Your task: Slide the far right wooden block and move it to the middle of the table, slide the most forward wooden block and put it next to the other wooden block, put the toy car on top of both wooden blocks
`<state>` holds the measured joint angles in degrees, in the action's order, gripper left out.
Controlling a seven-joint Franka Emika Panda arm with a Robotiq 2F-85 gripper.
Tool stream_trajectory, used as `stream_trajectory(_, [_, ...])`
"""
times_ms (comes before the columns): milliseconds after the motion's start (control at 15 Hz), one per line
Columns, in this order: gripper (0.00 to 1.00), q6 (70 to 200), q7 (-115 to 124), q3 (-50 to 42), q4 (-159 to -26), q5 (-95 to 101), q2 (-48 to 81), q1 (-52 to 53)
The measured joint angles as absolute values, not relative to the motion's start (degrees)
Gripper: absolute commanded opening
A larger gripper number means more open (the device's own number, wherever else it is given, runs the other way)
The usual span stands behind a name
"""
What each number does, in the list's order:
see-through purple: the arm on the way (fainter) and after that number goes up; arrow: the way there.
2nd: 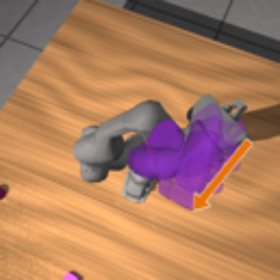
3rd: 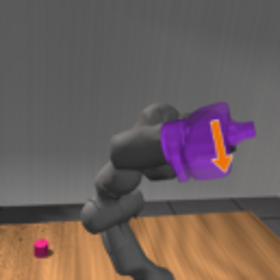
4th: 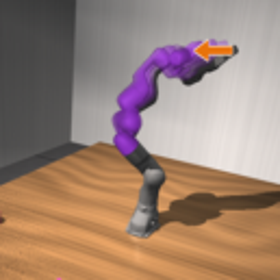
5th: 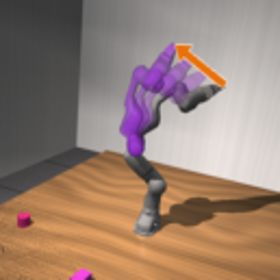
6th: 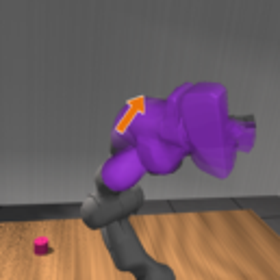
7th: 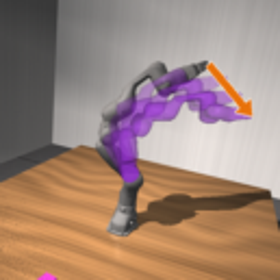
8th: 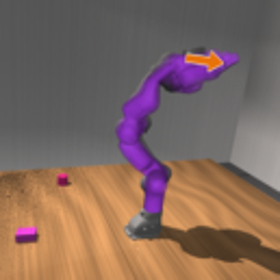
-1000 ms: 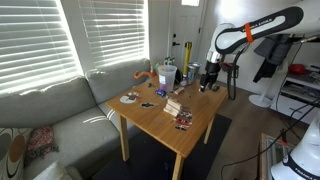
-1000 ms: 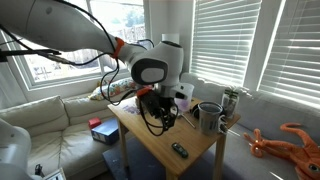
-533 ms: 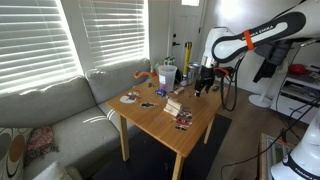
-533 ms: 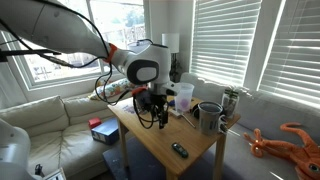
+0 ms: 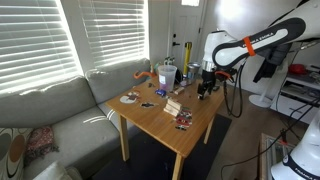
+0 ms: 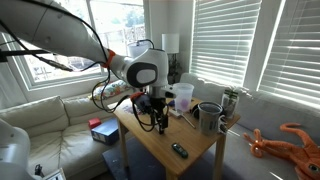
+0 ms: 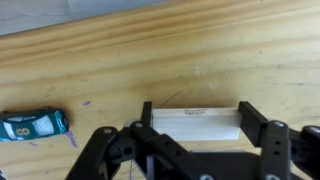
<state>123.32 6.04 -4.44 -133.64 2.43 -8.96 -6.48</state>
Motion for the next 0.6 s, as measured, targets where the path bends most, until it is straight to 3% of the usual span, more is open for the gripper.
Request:
stream_trajectory(133, [1.0, 123.21, 5.54, -4.46, -133.71, 2.4, -8.96, -6.48])
stream_trajectory(600, [1.0, 123.25, 3.08, -5.13, -133.16, 2.3, -12.23, -6.59])
